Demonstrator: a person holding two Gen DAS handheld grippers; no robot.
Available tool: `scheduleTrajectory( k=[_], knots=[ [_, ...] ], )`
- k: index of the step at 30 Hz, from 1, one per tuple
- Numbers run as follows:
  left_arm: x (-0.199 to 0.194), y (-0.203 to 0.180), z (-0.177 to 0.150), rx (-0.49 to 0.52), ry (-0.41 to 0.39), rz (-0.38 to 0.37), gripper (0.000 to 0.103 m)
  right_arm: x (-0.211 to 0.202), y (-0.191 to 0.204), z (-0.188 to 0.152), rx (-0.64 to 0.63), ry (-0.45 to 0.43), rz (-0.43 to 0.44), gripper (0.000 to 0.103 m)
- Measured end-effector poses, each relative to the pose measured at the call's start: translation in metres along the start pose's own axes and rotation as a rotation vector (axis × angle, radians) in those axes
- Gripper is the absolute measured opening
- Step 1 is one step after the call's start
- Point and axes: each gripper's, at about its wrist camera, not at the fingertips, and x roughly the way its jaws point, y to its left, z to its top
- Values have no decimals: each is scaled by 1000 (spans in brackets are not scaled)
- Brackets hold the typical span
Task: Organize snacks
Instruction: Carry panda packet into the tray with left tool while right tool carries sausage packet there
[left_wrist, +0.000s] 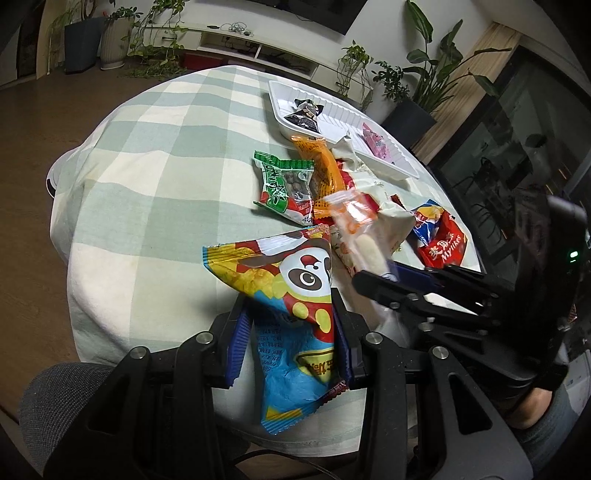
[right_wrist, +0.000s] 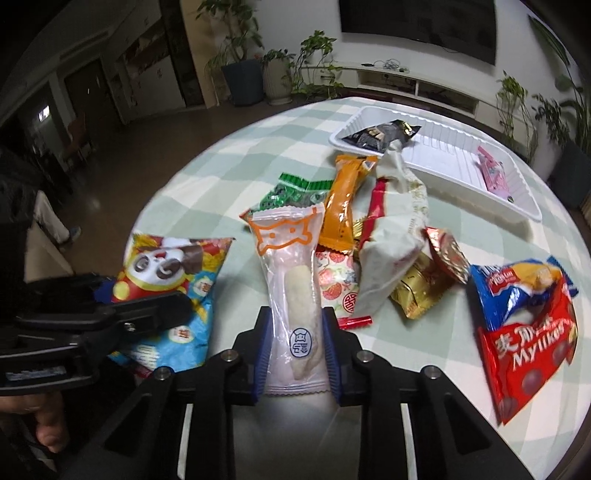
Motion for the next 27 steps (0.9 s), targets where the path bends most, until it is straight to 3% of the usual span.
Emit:
scheduleTrajectory(
  k=[15,27],
  knots=[
    [-2,-12,7,16,-4,-8,37,-51,-37,-19,203,-80,147,27],
    [-9,-27,60,46,-48,-22,37,-102,-115,-27,400,-207,155,27]
  ],
)
